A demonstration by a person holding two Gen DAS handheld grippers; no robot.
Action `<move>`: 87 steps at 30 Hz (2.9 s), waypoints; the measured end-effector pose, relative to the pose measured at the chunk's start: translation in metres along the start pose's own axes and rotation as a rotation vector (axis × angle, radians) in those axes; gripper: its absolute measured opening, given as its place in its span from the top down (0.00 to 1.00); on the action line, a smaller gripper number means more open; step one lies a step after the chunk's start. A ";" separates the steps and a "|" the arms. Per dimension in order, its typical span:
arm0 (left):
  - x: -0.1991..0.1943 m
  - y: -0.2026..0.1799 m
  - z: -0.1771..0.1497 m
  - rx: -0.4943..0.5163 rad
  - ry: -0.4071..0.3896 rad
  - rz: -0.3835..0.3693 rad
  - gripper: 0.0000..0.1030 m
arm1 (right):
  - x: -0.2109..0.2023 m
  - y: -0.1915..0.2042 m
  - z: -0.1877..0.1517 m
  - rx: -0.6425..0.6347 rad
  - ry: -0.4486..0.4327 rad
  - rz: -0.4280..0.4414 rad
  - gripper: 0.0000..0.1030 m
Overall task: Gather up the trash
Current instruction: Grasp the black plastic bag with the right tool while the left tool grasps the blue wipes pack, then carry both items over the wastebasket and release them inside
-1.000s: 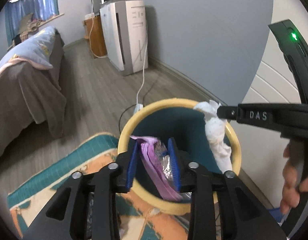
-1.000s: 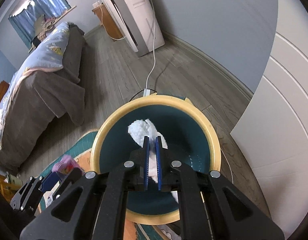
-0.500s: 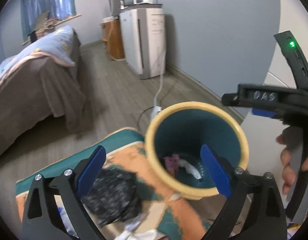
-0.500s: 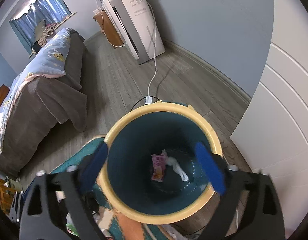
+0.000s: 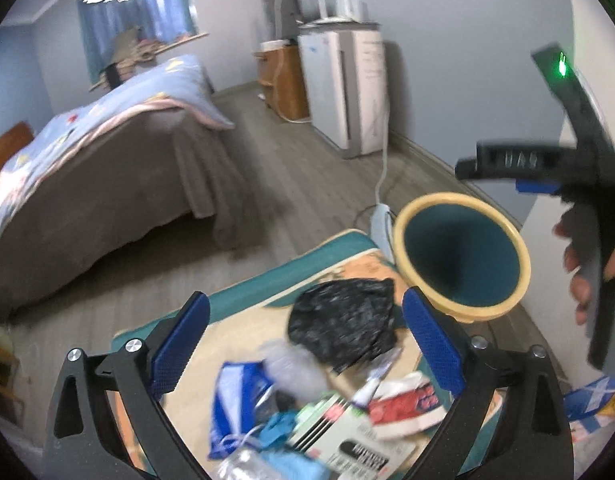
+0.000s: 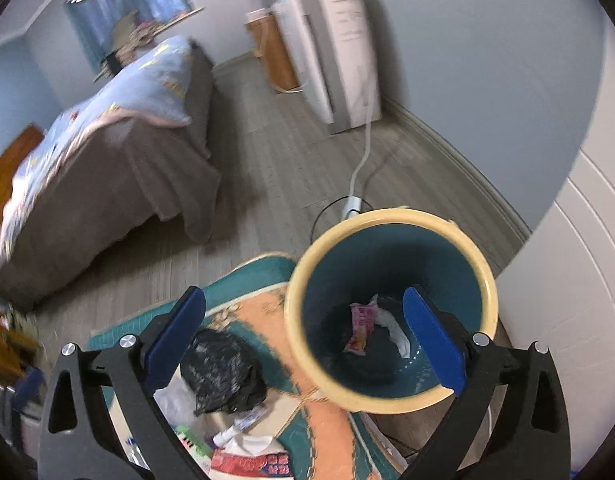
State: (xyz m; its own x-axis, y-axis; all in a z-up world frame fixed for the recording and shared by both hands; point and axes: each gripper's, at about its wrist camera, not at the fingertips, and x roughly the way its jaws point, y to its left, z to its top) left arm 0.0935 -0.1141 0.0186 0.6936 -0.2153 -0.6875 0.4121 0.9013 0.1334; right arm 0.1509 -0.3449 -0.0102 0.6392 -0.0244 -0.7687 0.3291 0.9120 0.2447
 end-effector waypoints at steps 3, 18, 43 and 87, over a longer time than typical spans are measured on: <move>-0.019 0.026 -0.012 -0.061 -0.010 0.029 0.06 | -0.001 0.024 -0.008 -0.071 0.006 0.006 0.06; -0.006 0.150 -0.070 -0.270 0.087 0.204 0.06 | 0.022 0.076 -0.050 -0.360 0.061 -0.023 0.06; 0.127 0.108 -0.105 -0.145 0.416 0.024 0.06 | 0.132 0.099 -0.062 -0.364 0.266 -0.074 0.06; 0.058 0.112 -0.064 -0.077 0.146 0.081 0.69 | 0.052 0.110 -0.044 -0.351 0.167 0.096 0.94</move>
State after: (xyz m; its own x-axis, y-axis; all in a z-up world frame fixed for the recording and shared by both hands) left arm 0.1421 -0.0011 -0.0516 0.6274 -0.0890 -0.7736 0.3081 0.9408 0.1417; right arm 0.1898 -0.2282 -0.0489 0.5244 0.1078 -0.8446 -0.0028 0.9922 0.1249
